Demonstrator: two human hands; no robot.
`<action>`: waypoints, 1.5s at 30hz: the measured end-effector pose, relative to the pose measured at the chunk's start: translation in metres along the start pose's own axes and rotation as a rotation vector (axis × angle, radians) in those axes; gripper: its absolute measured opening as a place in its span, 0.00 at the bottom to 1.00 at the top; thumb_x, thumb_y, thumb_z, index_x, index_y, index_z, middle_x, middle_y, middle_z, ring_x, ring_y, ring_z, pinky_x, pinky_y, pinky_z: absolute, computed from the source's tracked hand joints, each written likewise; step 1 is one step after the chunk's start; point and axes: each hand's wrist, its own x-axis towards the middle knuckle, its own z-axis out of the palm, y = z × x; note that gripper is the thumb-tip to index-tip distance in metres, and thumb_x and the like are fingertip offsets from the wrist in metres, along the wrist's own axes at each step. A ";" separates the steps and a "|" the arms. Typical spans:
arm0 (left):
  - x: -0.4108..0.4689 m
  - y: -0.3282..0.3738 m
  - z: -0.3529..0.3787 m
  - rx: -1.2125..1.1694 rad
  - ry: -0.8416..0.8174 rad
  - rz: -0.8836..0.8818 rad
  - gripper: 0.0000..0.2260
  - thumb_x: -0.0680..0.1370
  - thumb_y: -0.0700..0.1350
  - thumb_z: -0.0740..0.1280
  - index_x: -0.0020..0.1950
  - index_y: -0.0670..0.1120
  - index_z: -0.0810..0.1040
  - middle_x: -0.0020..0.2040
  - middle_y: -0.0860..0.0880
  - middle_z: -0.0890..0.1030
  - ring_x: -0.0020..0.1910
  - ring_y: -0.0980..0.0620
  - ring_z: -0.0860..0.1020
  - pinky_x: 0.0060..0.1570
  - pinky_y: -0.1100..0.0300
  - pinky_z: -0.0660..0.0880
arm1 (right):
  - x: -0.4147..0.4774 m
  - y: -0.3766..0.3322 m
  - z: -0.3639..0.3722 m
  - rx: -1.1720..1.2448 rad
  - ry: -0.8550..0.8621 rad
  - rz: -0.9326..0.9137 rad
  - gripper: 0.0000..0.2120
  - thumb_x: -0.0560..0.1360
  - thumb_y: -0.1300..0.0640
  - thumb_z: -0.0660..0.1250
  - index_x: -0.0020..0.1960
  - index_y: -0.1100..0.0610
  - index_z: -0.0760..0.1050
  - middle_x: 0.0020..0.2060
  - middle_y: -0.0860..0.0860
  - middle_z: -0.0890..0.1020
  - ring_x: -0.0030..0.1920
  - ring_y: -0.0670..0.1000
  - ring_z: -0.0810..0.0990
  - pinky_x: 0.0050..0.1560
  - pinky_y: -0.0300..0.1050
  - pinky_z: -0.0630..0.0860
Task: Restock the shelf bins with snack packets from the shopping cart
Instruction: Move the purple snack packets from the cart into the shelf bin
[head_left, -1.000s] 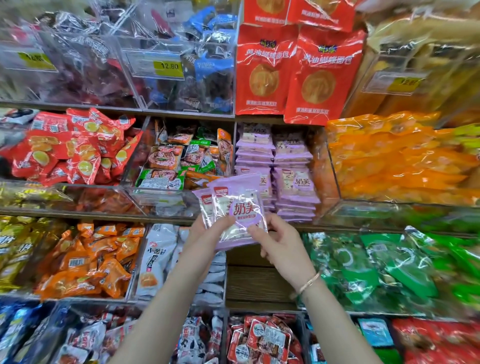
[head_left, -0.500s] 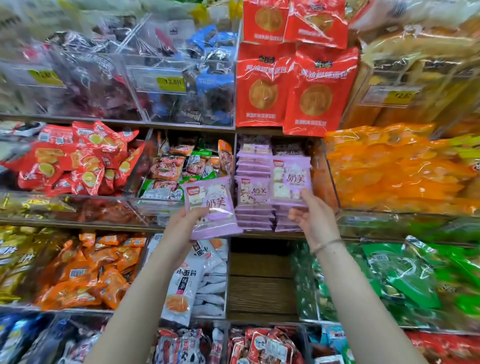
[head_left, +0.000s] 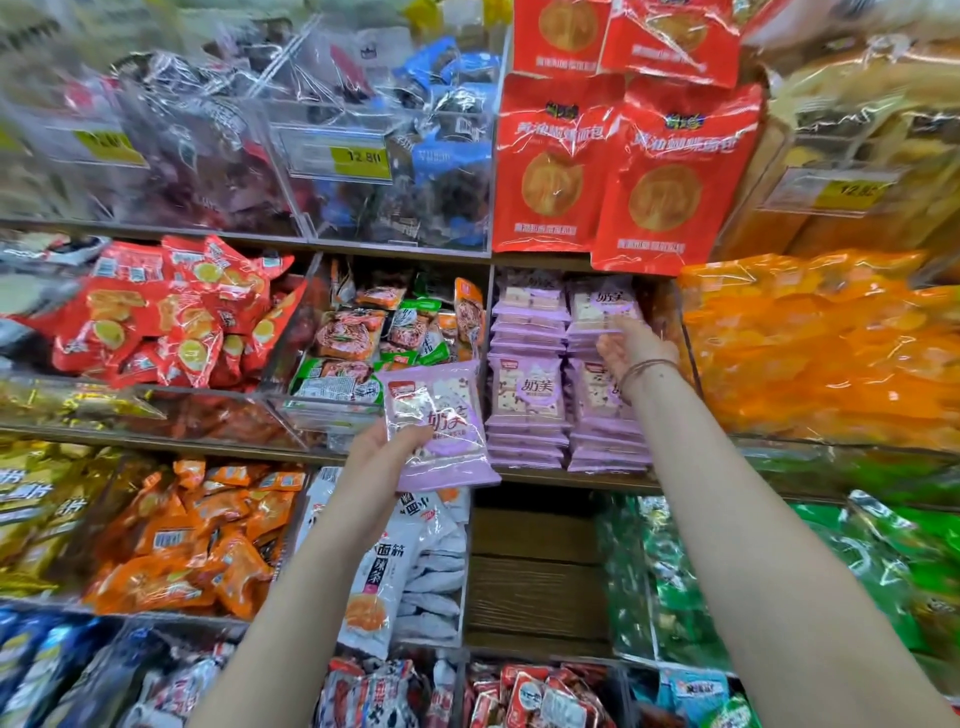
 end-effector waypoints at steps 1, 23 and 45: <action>0.001 -0.001 0.000 0.010 0.005 0.012 0.04 0.75 0.44 0.68 0.46 0.52 0.74 0.44 0.52 0.80 0.39 0.52 0.78 0.49 0.47 0.74 | 0.002 0.001 0.003 0.011 0.002 -0.002 0.17 0.71 0.65 0.70 0.56 0.64 0.68 0.43 0.58 0.80 0.33 0.49 0.80 0.32 0.38 0.80; -0.022 0.010 0.055 0.139 -0.220 0.153 0.08 0.80 0.46 0.62 0.55 0.46 0.78 0.44 0.52 0.83 0.37 0.59 0.79 0.33 0.67 0.73 | -0.149 0.055 -0.068 -0.366 -0.625 0.059 0.04 0.78 0.57 0.62 0.51 0.54 0.74 0.29 0.52 0.81 0.27 0.46 0.77 0.26 0.36 0.74; 0.054 0.013 0.030 1.345 0.347 1.249 0.17 0.74 0.50 0.58 0.27 0.46 0.73 0.24 0.48 0.72 0.23 0.47 0.71 0.28 0.63 0.55 | -0.026 0.024 0.022 -0.376 -0.383 0.042 0.08 0.79 0.62 0.60 0.55 0.66 0.71 0.33 0.55 0.77 0.29 0.48 0.76 0.29 0.36 0.77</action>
